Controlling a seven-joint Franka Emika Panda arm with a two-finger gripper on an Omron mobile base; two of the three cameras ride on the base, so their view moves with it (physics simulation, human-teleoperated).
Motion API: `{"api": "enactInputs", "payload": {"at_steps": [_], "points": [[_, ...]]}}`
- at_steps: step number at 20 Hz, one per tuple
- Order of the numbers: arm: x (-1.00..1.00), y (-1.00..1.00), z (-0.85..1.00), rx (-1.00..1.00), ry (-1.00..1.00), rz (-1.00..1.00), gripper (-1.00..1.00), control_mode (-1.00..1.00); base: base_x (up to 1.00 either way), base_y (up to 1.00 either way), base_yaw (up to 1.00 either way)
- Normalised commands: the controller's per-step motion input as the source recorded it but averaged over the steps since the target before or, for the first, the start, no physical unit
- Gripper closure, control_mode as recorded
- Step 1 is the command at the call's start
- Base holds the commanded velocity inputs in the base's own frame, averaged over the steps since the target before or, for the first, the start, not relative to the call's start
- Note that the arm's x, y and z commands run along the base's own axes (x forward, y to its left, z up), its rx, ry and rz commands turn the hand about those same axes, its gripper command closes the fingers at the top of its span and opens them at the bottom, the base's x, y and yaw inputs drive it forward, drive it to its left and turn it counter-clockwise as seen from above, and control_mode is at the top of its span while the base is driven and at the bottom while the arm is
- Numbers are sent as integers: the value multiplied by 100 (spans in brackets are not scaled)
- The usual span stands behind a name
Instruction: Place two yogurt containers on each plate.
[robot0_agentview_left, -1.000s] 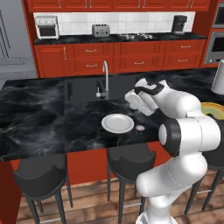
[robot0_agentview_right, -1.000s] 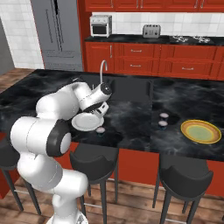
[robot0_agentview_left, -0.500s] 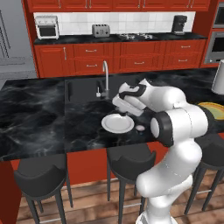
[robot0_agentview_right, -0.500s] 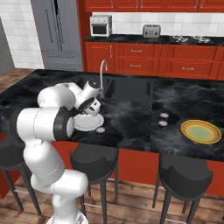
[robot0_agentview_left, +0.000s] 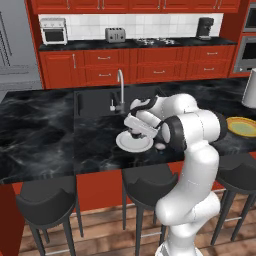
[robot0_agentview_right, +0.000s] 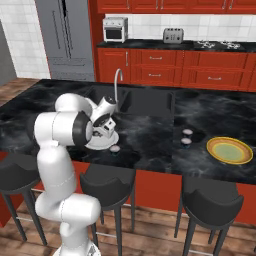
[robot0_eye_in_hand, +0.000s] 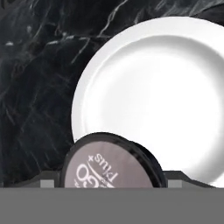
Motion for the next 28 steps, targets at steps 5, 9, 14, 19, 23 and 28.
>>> {"api": "enactInputs", "payload": {"at_steps": [5,9,14,19,23,28], "points": [[22,18,-44,0,9,0,100,-100,0,0,0],[21,14,-32,0,2,0,100,-100,0,0,0],[19,7,-30,0,0,0,100,-100,0,0,0],[14,9,-32,0,0,0,100,-100,0,0,0],[3,25,-14,-3,0,0,-100,-100,0,0,0],[0,0,1,0,0,0,-100,-100,0,0,0]]}}
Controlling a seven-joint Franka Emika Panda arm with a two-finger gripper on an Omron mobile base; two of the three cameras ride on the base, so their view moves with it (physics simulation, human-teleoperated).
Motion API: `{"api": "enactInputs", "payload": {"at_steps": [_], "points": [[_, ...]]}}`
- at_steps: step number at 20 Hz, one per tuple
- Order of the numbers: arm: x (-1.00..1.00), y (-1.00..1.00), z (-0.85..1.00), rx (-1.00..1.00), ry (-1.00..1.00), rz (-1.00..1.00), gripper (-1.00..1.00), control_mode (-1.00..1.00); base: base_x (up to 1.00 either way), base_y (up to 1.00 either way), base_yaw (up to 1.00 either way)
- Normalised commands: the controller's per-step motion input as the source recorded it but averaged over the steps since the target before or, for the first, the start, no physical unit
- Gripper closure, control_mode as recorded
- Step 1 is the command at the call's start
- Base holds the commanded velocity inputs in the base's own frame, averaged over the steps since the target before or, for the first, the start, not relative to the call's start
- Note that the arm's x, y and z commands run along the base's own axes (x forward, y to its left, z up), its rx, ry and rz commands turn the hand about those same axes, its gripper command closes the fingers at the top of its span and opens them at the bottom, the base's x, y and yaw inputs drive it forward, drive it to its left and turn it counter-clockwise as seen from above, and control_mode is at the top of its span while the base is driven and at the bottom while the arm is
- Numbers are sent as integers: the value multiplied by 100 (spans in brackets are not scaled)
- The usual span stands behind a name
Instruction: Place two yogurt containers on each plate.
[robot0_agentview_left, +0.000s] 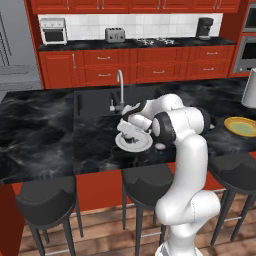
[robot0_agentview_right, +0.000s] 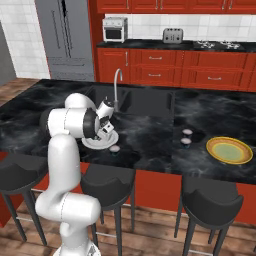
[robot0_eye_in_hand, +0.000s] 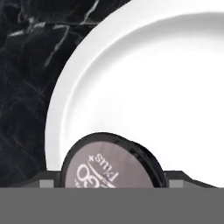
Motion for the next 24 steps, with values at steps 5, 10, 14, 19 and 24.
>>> {"api": "enactInputs", "payload": {"at_steps": [5,10,14,19,24], "points": [[-6,0,8,0,-3,0,-100,-100,0,0,0],[-3,-1,34,-2,-1,0,-100,-100,0,0,0],[-4,-32,16,-12,0,0,-100,-100,0,0,0],[-19,-53,18,-15,0,-1,-100,-100,0,0,0],[-42,-23,59,-13,-7,-15,-100,-100,0,0,0]]}}
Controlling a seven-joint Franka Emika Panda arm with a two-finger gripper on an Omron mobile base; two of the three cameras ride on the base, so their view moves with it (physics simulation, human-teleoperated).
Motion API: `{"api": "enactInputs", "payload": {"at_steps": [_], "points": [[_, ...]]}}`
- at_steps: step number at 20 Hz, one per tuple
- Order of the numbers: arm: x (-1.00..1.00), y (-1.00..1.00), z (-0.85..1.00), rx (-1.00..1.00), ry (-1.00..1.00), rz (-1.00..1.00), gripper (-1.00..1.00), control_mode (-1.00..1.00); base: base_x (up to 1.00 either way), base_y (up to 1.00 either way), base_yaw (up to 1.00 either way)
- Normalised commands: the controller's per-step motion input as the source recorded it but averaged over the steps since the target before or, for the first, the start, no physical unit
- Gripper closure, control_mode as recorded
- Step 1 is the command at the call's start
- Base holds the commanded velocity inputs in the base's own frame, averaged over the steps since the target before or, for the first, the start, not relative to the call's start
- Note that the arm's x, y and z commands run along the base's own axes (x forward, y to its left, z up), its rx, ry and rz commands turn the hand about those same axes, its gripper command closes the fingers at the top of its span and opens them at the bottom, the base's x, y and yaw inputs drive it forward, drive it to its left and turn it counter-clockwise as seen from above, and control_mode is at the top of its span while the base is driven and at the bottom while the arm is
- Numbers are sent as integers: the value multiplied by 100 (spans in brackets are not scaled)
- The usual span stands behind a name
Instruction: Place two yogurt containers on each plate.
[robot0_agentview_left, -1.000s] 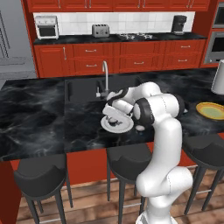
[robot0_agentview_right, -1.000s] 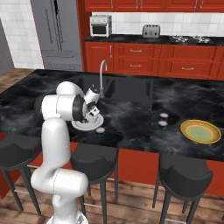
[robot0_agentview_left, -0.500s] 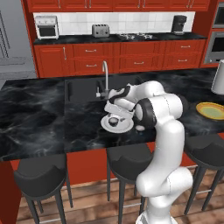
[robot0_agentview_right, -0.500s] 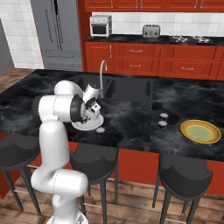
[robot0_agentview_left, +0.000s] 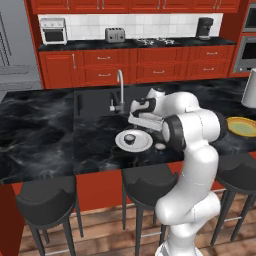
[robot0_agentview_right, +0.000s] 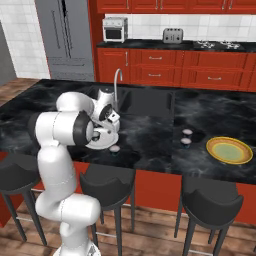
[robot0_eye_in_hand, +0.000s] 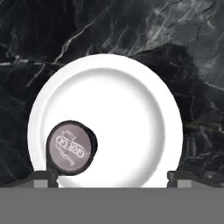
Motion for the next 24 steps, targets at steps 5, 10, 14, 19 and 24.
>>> {"api": "enactInputs", "payload": {"at_steps": [5,10,14,19,24], "points": [[-75,-40,29,-10,-2,-27,-100,-100,0,0,0],[-63,-44,3,-5,0,-40,-100,-100,0,0,0],[-21,-39,15,2,9,-35,-100,-100,0,0,0],[-20,-55,9,8,19,-25,-100,-100,0,0,0],[0,-10,0,8,21,-41,-100,-100,0,0,0]]}}
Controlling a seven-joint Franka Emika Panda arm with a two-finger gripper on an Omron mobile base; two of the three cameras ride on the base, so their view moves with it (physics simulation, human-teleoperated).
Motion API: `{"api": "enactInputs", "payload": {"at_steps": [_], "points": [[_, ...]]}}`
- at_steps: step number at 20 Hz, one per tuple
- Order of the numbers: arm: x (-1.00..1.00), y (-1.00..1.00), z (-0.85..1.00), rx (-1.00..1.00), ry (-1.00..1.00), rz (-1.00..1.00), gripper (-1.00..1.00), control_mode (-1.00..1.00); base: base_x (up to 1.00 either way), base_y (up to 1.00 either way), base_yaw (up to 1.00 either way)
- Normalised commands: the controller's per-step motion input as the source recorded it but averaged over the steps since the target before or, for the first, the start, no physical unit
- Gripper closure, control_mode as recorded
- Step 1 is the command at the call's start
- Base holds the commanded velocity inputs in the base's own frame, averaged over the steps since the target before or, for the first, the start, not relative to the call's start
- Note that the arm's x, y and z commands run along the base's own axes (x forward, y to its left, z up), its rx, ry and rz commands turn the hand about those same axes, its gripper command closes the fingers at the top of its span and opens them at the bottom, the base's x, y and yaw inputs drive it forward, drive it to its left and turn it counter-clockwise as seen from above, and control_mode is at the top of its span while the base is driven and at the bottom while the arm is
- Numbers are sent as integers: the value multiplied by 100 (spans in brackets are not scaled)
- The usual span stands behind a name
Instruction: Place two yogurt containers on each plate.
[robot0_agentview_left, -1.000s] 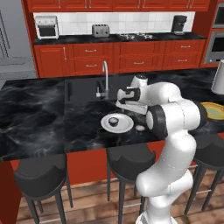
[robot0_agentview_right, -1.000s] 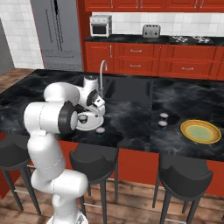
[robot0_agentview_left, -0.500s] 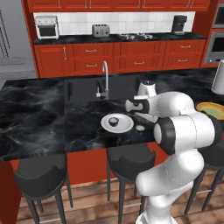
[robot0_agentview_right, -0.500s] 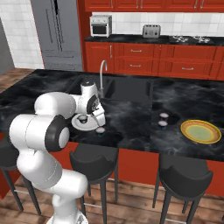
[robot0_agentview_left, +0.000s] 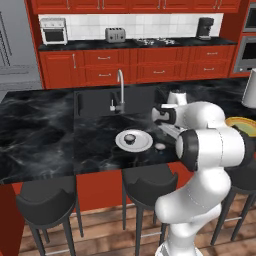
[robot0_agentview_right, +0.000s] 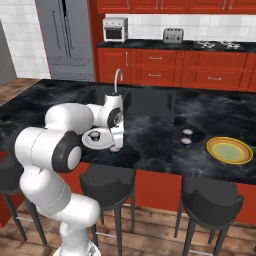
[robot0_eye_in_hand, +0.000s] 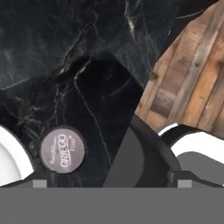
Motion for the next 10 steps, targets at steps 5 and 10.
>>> {"api": "enactInputs", "payload": {"at_steps": [5,10], "points": [[6,0,-1,11,7,-37,-100,-100,0,0,0],[1,0,-14,13,-6,-17,-100,-100,0,0,0]]}}
